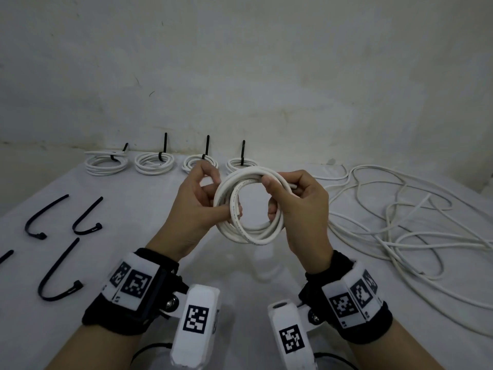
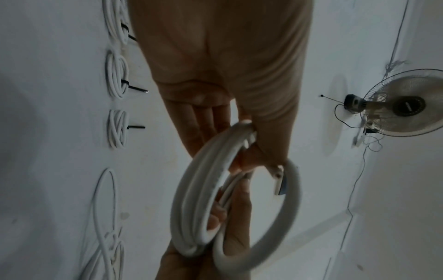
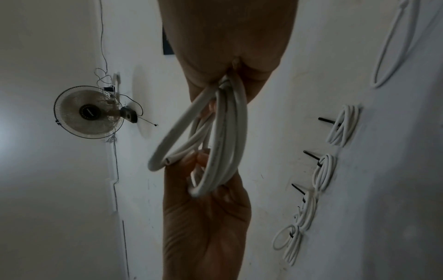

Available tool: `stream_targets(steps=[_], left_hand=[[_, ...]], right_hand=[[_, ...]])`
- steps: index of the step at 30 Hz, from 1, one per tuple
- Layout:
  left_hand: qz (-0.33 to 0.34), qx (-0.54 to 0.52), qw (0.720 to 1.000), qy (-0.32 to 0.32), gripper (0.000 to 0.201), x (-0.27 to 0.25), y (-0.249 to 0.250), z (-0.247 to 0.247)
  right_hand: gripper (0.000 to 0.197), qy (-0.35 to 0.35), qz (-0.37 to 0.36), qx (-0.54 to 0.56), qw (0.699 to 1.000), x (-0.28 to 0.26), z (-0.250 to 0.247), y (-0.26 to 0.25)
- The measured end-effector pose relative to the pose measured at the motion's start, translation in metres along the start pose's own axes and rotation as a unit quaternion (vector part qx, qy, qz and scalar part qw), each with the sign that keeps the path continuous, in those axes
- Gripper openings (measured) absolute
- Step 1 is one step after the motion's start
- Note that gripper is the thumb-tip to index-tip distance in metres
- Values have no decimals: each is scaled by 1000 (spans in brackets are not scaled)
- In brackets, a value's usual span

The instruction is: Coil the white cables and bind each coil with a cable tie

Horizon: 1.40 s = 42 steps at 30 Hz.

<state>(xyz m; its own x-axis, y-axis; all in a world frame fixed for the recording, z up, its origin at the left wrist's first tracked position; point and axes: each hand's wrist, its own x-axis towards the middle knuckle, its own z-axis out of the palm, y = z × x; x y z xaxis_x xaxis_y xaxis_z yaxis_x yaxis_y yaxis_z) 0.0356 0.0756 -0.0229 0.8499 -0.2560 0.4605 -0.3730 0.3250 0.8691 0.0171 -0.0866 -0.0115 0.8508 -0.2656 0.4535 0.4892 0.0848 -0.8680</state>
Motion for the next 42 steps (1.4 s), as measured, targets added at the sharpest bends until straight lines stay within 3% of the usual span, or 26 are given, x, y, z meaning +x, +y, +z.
stream_targets(steps=[8, 12, 16, 20, 25, 29, 33, 36, 42], left_hand=[[61, -14, 997, 54, 35, -1, -6, 5], [115, 67, 987, 86, 49, -2, -4, 7], [164, 137, 971, 105, 27, -3, -7, 10], [162, 173, 965, 113, 17, -1, -11, 6], [129, 191, 971, 70, 10, -1, -12, 2], [72, 94, 991, 54, 34, -2, -11, 2], [69, 156, 983, 71, 23, -1, -7, 5], [48, 122, 990, 52, 16, -1, -8, 4], [53, 148, 986, 60, 20, 1, -10, 3]], right_hand=[[20, 56, -28, -14, 998, 2, 0, -1], [18, 61, -6, -11, 998, 2, 1, 0], [19, 78, 0, -8, 997, 3, 1, 1], [20, 95, -8, -14, 995, 4, 0, 1], [19, 106, -21, -25, 994, 2, -1, -1], [18, 111, -36, -37, 992, 2, -2, -3], [17, 110, -47, -50, 992, 1, -1, -2], [19, 111, -51, -47, 991, 2, -2, -2], [24, 89, -48, -43, 994, 1, -4, -4]])
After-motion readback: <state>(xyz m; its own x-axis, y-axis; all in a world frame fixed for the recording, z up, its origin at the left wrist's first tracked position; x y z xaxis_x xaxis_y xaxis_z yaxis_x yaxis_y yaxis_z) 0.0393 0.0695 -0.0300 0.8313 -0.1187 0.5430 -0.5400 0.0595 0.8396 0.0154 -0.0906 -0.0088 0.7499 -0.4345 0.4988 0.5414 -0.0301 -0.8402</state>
